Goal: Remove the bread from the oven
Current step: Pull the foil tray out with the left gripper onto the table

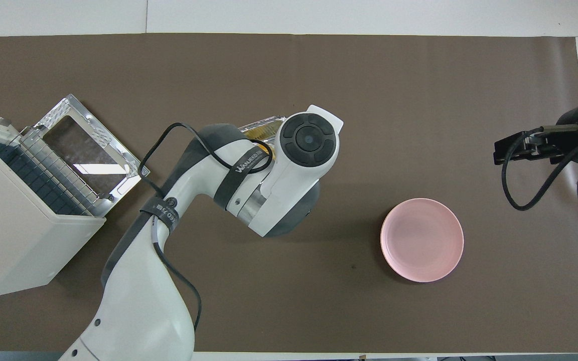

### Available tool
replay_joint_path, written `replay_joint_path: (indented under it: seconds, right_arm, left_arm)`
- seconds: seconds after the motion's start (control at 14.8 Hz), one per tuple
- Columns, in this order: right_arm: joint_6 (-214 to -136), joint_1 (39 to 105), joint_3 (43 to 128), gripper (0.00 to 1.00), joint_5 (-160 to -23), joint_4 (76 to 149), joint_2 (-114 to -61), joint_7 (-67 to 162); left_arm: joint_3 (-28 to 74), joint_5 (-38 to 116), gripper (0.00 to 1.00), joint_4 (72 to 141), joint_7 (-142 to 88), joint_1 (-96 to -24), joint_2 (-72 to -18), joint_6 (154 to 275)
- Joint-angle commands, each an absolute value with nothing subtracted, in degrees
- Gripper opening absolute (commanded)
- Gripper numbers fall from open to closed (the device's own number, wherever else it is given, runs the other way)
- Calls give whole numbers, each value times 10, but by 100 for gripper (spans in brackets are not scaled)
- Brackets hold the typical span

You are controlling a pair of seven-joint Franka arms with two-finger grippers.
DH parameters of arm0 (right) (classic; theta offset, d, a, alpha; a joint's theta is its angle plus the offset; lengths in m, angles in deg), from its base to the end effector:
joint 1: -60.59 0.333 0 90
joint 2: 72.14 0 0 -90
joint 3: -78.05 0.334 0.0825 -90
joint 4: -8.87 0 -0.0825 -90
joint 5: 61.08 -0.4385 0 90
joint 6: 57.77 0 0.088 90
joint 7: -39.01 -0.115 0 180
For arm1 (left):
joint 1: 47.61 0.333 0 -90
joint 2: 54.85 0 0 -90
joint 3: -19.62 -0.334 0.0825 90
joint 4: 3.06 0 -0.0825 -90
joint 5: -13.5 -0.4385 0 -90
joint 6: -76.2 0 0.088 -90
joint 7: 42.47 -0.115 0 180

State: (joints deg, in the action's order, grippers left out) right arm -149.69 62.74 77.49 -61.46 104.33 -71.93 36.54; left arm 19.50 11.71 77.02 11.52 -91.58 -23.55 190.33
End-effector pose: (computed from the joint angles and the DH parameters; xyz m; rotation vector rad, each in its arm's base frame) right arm 0.6064 0.0176 0.5894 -3.1356 0.0247 0.0915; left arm 0.5608 -0.5361 0.3819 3.1134 0.2567 0.0845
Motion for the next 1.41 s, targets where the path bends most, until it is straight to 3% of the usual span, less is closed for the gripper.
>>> replay_joint_path:
  seconds: [0.0, 0.47, 0.54, 0.61, 1.01, 1.35]
  right_arm:
    - [-1493, 621, 780, 100, -606, 1051, -710, 373]
    - [-1493, 621, 780, 100, -606, 1052, -710, 373]
    - [-1493, 621, 780, 100, -606, 1052, -710, 373]
    - [-1493, 621, 780, 100, -606, 1052, -710, 373]
    - [-1493, 621, 780, 100, -606, 1051, -710, 373]
    - [-1493, 621, 780, 100, -606, 1051, -710, 373]
  left_arm:
    - [194, 125, 0, 672, 87, -915, -167, 1849]
    - [194, 128, 0, 727, -1, -934, -176, 1868]
    - [194, 129, 27, 727, -1, -936, -176, 1875]
    - [194, 128, 99, 725, -1, -936, -177, 1881]
    - [183, 140, 100, 666, -2, -918, -187, 1786]
    - [185, 167, 100, 674, -2, -815, -305, 1706]
